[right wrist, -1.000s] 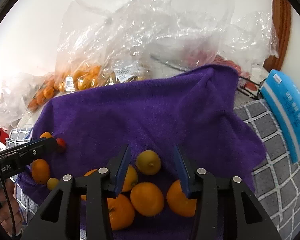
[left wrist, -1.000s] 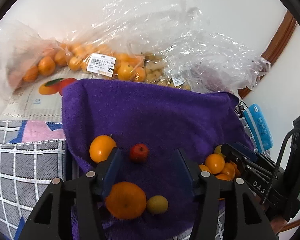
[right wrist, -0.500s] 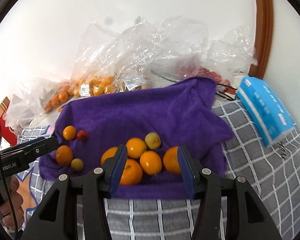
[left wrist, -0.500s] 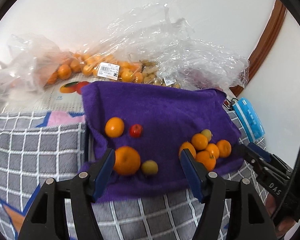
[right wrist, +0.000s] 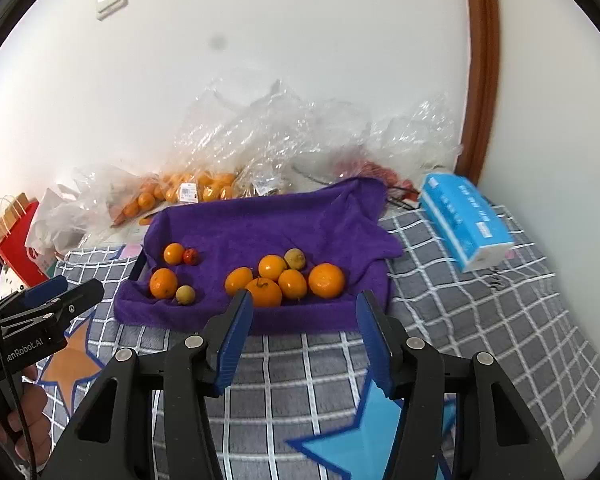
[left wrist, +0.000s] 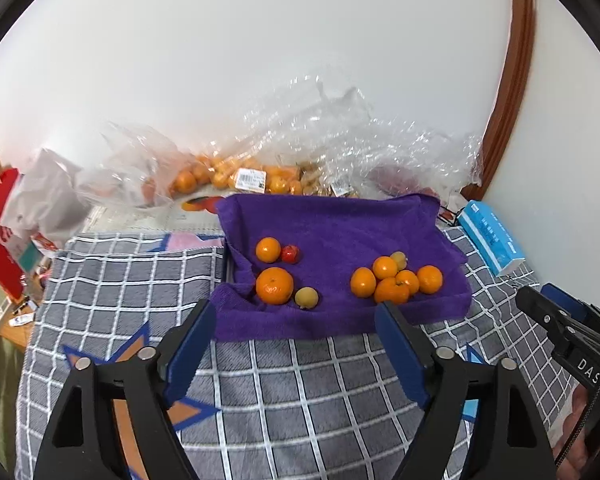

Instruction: Organize fruits

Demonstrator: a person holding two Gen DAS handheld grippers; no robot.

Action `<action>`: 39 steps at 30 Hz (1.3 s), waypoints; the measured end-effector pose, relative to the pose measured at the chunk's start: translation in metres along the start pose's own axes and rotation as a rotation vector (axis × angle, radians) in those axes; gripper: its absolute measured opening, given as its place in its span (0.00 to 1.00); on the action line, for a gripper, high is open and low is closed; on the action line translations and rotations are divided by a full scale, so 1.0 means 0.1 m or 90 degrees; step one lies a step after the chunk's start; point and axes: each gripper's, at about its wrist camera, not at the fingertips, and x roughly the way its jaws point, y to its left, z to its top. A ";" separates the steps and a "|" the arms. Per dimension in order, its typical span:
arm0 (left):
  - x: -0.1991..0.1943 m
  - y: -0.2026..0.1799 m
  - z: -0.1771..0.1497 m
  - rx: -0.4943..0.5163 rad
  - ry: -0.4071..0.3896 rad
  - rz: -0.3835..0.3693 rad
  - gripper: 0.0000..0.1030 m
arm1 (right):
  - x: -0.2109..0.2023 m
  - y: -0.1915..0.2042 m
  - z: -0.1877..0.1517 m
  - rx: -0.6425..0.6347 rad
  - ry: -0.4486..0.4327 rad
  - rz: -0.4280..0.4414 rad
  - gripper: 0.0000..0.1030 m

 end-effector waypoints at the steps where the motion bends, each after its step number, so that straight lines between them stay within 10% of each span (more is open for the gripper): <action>1: -0.07 -0.01 -0.03 0.000 -0.007 0.003 0.82 | -0.07 0.00 -0.03 -0.001 -0.002 -0.001 0.55; 18: -0.84 -0.20 -0.47 0.001 -0.081 0.036 0.98 | -0.83 -0.14 -0.43 0.018 -0.070 -0.015 0.96; 39: -1.12 -0.26 -0.79 0.001 -0.096 0.042 0.98 | -1.12 -0.09 -0.75 0.006 -0.072 -0.014 0.96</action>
